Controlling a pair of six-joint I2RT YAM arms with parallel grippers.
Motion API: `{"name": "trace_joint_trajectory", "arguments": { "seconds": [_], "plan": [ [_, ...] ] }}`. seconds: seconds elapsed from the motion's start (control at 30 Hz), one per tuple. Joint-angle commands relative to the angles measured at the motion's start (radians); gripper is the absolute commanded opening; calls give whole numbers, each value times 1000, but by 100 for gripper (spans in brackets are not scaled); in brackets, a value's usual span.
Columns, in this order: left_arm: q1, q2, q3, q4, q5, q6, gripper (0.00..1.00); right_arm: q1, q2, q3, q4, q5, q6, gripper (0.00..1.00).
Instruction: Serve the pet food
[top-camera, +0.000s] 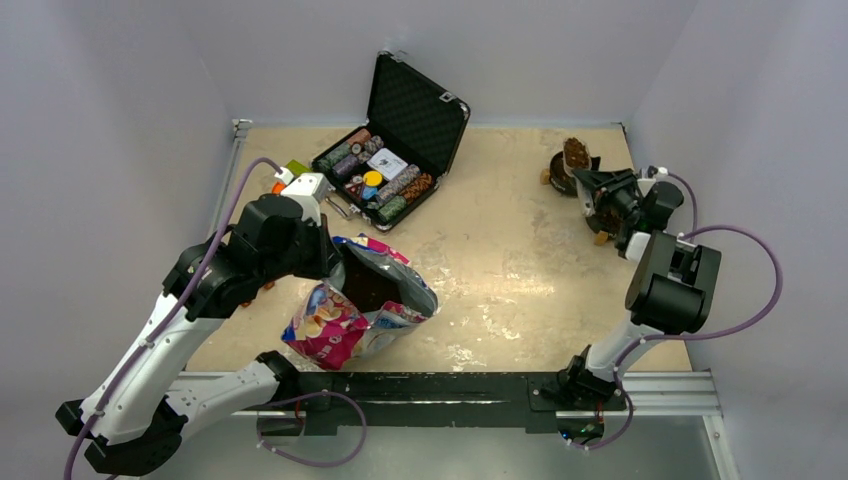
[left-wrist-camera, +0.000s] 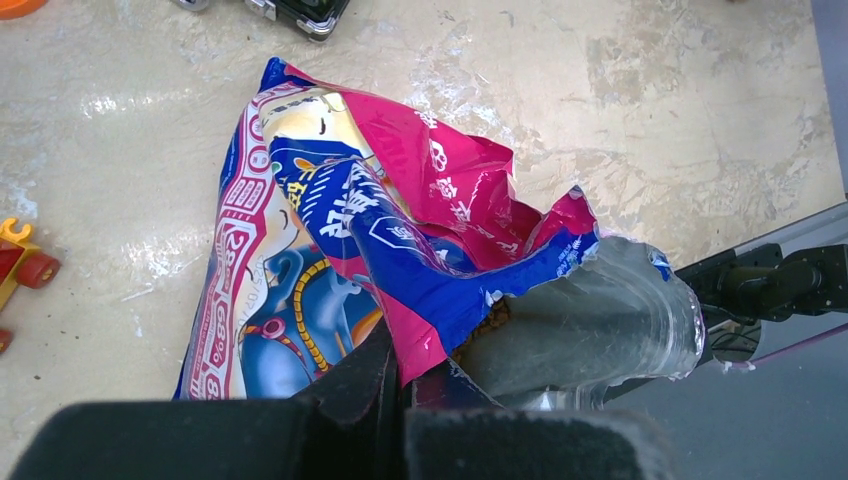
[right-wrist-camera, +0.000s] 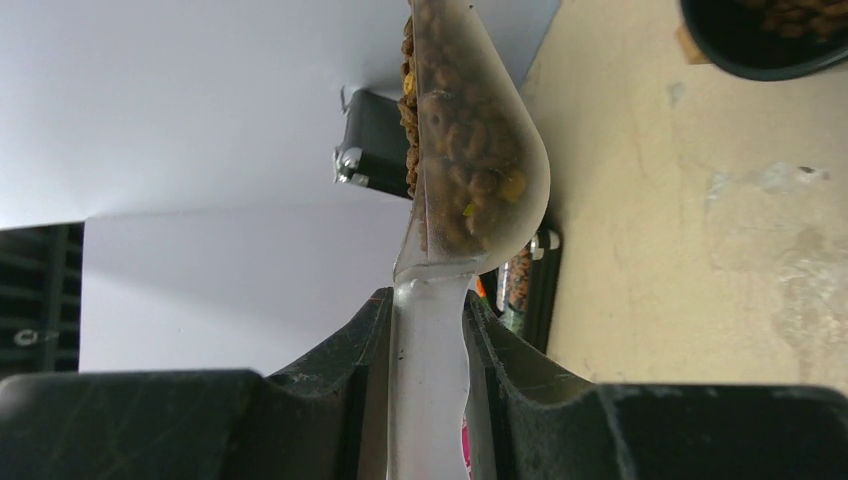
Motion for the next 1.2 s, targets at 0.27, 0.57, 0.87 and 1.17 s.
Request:
{"name": "trace_joint_trajectory", "arguments": {
  "seconds": [0.27, 0.57, 0.87, 1.17],
  "plan": [
    [3, -32, 52, 38, -40, 33, 0, -14, -9, 57, -372, 120, -159, 0],
    [3, -39, 47, 36, -37, 12, 0, -13, 6, 164, -638, 175, -225, 0],
    [2, -28, 46, 44, -15, 7, 0, -14, 70, 359, -986, 213, -294, 0],
    [2, -13, 49, 47, 3, 10, 0, -13, 123, 531, -1255, 283, -354, 0]
  ]
}}
